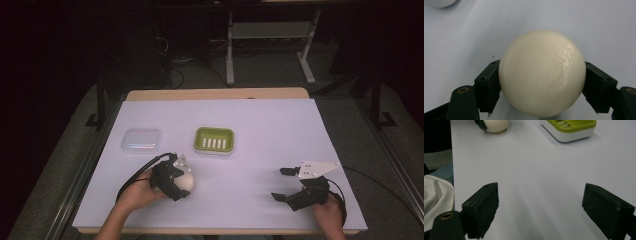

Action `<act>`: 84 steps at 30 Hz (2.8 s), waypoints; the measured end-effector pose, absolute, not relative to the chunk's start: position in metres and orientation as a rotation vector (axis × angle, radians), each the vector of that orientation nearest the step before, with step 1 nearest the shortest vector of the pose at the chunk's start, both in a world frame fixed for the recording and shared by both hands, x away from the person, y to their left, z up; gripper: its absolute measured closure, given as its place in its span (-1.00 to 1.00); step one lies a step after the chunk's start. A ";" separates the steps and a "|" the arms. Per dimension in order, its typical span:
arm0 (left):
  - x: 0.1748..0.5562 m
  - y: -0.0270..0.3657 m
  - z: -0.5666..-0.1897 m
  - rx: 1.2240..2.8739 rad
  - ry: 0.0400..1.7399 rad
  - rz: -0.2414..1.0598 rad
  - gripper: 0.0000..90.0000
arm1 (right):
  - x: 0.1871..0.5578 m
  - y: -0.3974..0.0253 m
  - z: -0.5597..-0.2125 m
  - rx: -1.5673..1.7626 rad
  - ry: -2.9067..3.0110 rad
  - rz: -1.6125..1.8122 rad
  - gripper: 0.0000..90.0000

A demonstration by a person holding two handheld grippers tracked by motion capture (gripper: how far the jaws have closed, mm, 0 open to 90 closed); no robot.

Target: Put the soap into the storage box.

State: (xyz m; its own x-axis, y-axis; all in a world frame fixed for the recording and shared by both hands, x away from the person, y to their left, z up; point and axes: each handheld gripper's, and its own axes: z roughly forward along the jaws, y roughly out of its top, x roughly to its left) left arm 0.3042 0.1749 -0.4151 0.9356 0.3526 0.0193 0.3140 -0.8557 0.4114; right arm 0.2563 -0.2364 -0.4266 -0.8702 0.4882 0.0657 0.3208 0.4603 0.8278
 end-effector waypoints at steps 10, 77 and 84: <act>0.313 0.170 -0.408 2.670 0.478 0.095 -0.44 | 0.257 -0.239 -0.427 0.716 2.518 1.385 -0.71; 0.373 0.120 -0.366 2.667 0.428 0.044 -0.44 | 0.257 -0.242 -0.426 0.718 2.502 1.425 -0.71; 0.382 0.114 -0.365 2.671 0.428 0.045 -0.44 | 0.256 -0.243 -0.426 0.720 2.497 1.428 -0.71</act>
